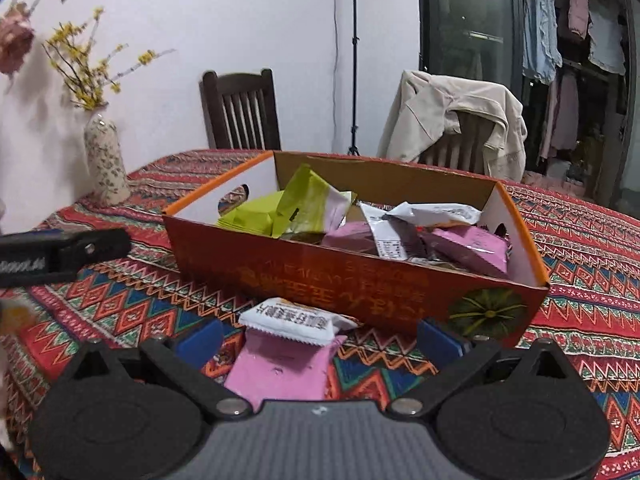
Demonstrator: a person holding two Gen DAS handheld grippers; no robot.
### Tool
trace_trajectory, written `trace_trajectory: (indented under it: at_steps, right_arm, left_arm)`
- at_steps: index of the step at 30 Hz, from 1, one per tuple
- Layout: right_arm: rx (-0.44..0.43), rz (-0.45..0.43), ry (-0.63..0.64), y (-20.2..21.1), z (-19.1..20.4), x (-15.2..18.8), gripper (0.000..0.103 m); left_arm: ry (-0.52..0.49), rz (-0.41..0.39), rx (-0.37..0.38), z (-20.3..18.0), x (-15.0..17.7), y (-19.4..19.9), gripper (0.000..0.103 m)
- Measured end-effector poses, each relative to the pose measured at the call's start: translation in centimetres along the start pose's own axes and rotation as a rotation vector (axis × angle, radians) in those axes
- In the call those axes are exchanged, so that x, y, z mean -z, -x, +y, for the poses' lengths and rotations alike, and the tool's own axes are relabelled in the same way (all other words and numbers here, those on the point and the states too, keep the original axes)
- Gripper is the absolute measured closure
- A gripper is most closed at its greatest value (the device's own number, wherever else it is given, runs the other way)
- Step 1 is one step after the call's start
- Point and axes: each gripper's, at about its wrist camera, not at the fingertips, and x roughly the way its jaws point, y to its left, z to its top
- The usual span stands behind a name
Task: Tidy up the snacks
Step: 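Withdraw both grippers from the box back toward the remaining snacks, then grasp the white sachet with dark Chinese print using the right gripper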
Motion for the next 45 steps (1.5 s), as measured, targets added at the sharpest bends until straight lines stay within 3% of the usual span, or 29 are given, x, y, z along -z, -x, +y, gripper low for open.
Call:
trace_trajectory:
  at_steps: [4, 7, 10, 13, 21, 30, 38, 45]
  right_arm:
    - [0.023, 0.033, -0.036, -2.0, 1.1, -0.7, 0.000]
    - [0.054, 0.054, -0.067, -3.3, 1.5, -0.9, 0.007]
    - [0.072, 0.074, -0.090, -4.2, 1.6, -0.7, 0.015]
    - [0.059, 0.080, -0.121, -4.6, 1.1, -0.4, 0.035]
    - [0.039, 0.017, -0.156, -3.5, 0.0, -0.1, 0.040]
    - [0.019, -0.080, -0.182, 1.1, -2.5, 0.4, 0.041]
    - [0.022, -0.148, -0.204, 4.6, -6.5, 1.8, 0.041]
    - [0.015, -0.179, -0.229, 5.7, -9.6, 3.5, 0.041]
  left_arm:
    - [0.040, 0.001, 0.013, 1.5, 0.3, -0.7, 0.000]
    - [0.049, 0.002, 0.033, 1.7, 0.6, -1.0, 0.000]
    - [0.047, -0.005, 0.053, 1.7, 0.9, -1.1, 0.000]
    - [0.055, 0.001, 0.065, 1.8, 1.1, -1.3, 0.000]
    - [0.081, 0.022, 0.071, 2.1, 1.5, -1.9, 0.000]
    - [0.051, 0.031, 0.054, 1.1, 1.3, -1.8, 0.000]
    - [-0.029, 0.083, 0.085, -3.5, 0.4, -1.0, 0.000]
    - [-0.060, 0.184, 0.081, -8.1, 1.5, -2.2, 0.000]
